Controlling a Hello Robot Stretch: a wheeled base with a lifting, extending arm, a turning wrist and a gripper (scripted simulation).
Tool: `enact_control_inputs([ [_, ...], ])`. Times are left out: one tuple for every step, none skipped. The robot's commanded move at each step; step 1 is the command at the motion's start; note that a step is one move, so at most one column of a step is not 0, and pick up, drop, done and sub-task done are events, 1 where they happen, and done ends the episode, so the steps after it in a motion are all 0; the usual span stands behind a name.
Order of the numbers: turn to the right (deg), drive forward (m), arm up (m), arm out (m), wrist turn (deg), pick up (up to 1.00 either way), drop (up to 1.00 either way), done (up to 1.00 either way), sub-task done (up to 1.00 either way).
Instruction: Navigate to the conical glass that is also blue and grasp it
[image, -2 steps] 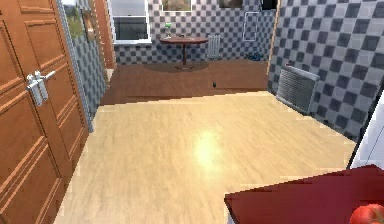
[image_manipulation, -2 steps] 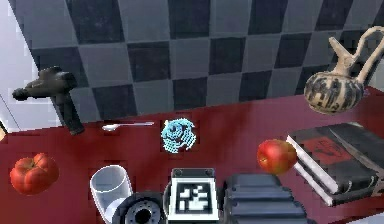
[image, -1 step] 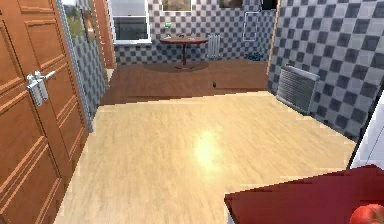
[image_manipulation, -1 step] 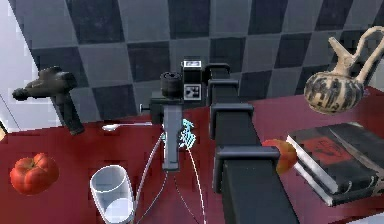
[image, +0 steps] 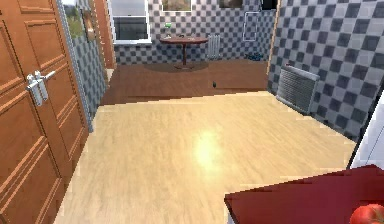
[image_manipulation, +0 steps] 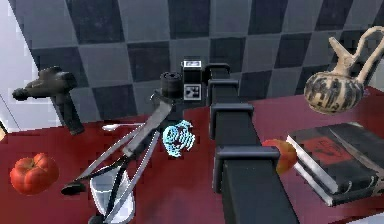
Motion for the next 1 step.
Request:
enact_control_inputs([
  [0.0,0.00,0.00,0.00,45.0,0.00,0.00,0.00,0.00],
])
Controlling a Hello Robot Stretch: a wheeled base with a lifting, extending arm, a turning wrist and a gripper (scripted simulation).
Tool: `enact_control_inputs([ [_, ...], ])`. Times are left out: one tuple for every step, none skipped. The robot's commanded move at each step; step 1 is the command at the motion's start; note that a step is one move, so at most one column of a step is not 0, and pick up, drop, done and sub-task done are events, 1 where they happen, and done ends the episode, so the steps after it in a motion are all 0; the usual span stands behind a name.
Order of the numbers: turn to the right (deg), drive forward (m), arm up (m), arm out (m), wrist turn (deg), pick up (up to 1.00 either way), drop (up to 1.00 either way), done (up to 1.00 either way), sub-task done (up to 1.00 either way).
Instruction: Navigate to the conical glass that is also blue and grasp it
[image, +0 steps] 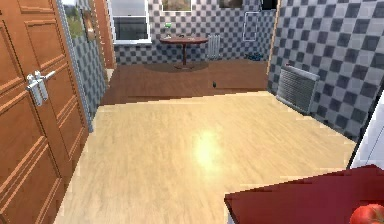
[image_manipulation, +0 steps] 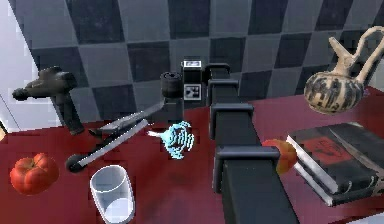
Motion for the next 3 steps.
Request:
enact_control_inputs([
  [0.0,0.00,0.00,0.00,45.0,0.00,0.00,0.00,0.00],
  [0.0,0.00,0.00,0.00,33.0,0.00,0.00,0.00,0.00],
  [0.0,0.00,0.00,0.00,12.0,0.00,0.00,0.00,0.00],
])
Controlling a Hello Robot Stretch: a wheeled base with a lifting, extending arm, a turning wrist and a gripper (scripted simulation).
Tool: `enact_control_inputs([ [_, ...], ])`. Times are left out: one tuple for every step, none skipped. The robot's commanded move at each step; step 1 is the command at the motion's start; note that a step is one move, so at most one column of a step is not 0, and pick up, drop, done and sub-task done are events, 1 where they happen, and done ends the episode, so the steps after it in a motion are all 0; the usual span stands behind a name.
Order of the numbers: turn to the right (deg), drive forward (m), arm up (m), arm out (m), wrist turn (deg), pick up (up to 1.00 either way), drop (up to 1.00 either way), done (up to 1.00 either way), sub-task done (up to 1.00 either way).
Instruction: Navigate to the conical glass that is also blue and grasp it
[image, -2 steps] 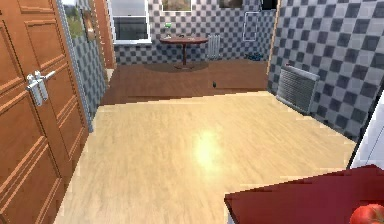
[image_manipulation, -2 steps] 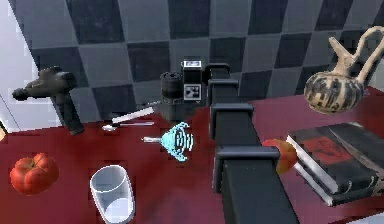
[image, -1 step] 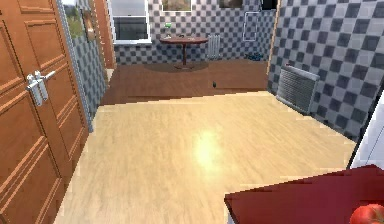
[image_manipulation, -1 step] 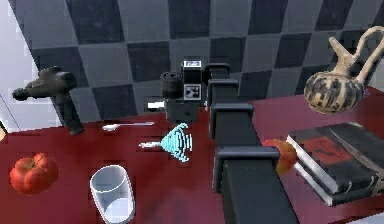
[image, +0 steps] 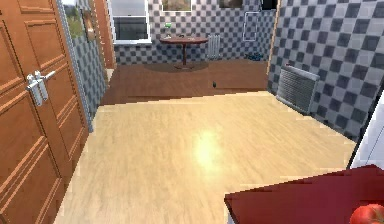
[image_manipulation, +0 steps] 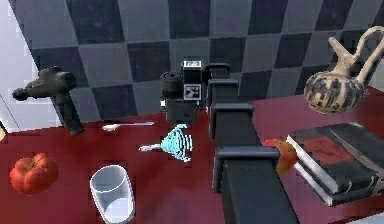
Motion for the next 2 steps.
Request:
enact_control_inputs([
  [0.0,0.00,0.00,0.00,0.0,1.00,0.00,0.00,0.00],
  [0.0,0.00,0.00,0.00,3.0,0.00,0.00,0.00,0.00],
])
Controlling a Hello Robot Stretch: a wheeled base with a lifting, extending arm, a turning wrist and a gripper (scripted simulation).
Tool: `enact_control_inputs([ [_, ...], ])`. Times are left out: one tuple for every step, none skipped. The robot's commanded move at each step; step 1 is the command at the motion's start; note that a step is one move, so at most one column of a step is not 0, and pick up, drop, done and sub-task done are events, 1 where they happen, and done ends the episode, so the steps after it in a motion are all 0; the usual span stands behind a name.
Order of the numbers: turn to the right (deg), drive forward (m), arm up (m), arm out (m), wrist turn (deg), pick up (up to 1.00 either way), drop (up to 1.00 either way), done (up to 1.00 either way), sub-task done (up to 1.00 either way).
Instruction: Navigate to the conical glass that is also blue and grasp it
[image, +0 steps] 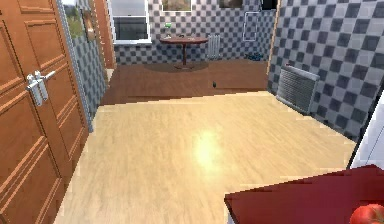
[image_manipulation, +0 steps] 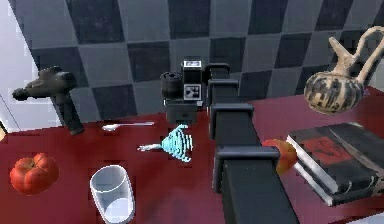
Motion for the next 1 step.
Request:
enact_control_inputs([
  [0.0,0.00,0.00,-0.06,0.0,0.00,0.00,0.00,0.00],
])
